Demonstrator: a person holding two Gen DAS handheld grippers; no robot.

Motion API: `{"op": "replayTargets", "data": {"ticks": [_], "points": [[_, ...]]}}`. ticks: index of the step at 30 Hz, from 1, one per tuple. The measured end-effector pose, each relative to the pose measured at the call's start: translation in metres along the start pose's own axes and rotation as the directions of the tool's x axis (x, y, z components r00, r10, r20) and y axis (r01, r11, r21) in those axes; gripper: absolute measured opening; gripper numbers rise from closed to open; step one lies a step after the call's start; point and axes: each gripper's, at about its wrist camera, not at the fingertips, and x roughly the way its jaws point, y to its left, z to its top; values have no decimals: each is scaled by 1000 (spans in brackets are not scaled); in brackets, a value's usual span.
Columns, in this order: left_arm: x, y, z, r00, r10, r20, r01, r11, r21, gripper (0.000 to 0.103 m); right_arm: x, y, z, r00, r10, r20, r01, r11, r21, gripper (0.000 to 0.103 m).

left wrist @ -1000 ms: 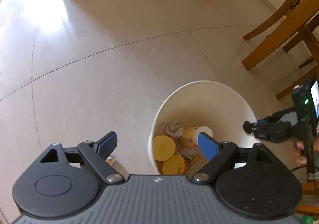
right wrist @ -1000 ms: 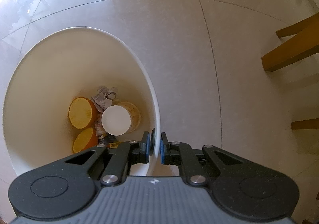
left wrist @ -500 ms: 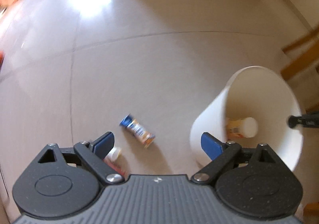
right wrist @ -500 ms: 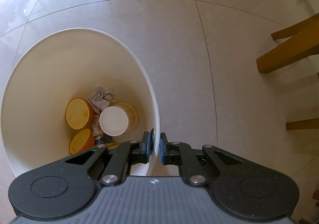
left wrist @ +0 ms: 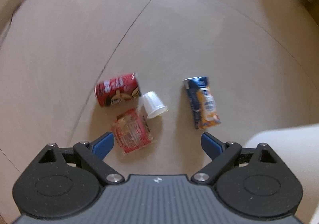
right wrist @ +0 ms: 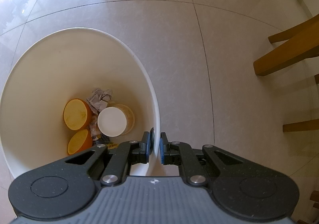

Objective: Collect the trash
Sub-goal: 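Move the left tool back toward the remaining trash on the floor, then grasp the red-and-white snack wrapper with the left tool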

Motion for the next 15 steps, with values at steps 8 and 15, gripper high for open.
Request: {"op": "replayTargets", "data": {"ticks": [8, 15], "points": [[72, 42, -8, 995, 50, -82, -69, 966, -249, 93, 0, 6, -2, 1000, -17, 5, 17, 1000, -18, 12], [96, 41, -14, 997, 53, -49, -64, 964, -259, 93, -1, 10, -3, 1000, -18, 10, 18, 999, -33, 13]]}}
